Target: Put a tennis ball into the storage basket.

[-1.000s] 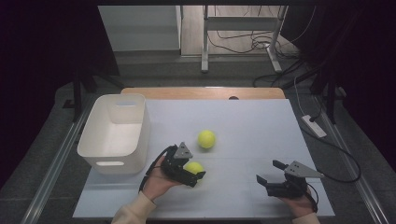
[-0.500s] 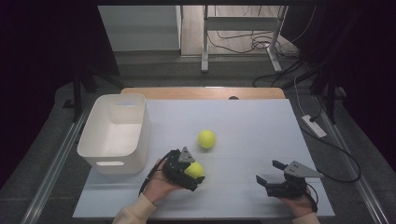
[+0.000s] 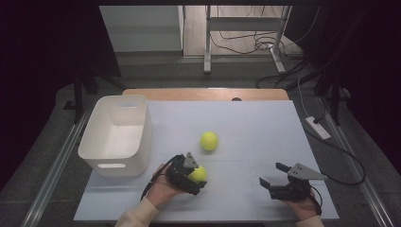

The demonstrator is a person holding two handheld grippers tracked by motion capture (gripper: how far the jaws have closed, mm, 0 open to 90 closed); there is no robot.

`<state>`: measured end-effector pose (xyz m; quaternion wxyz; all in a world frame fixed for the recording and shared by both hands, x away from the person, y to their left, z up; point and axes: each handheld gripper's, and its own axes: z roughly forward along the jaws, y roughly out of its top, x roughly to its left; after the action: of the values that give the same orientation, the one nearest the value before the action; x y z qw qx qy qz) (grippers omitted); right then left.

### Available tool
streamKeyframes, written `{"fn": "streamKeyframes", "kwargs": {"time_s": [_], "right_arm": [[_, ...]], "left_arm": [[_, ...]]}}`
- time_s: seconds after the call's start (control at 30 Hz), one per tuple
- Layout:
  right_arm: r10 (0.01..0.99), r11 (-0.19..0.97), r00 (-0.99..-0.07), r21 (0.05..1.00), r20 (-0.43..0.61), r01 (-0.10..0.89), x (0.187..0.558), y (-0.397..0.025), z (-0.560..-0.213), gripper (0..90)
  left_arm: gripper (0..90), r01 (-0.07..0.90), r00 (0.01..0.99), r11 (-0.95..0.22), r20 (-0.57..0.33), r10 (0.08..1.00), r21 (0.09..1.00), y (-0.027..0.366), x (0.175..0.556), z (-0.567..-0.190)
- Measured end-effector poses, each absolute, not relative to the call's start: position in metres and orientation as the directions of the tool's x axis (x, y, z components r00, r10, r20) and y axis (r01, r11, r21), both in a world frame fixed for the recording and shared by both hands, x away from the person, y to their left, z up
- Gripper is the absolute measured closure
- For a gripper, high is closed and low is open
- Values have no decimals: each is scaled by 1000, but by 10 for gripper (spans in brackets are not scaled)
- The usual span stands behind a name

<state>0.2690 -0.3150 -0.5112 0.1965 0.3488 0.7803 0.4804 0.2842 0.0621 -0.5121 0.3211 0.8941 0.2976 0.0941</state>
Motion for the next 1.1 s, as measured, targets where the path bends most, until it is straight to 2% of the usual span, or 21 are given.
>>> {"fn": "streamKeyframes", "kwargs": {"time_s": [0.03, 0.1, 0.33, 0.63, 1.1], "right_arm": [[734, 294, -679, 887, 29, 356, 269, -315, -511, 93], [734, 294, -678, 887, 29, 356, 269, -315, -511, 93], [734, 294, -678, 887, 28, 355, 269, -315, -511, 93], [734, 292, -678, 888, 30, 355, 269, -315, -511, 93], [738, 286, -674, 891, 30, 353, 269, -316, -511, 93]], "left_arm": [[247, 463, 806, -615, -15, 592, 638, 63, 283, -511], [258, 467, 804, -614, -17, 595, 636, 63, 283, -511], [263, 450, 802, -598, -6, 597, 664, 65, 279, -505], [265, 413, 791, -509, -21, 611, 755, 79, 274, -484], [265, 366, 778, -422, -24, 628, 830, 94, 268, -468]]}}
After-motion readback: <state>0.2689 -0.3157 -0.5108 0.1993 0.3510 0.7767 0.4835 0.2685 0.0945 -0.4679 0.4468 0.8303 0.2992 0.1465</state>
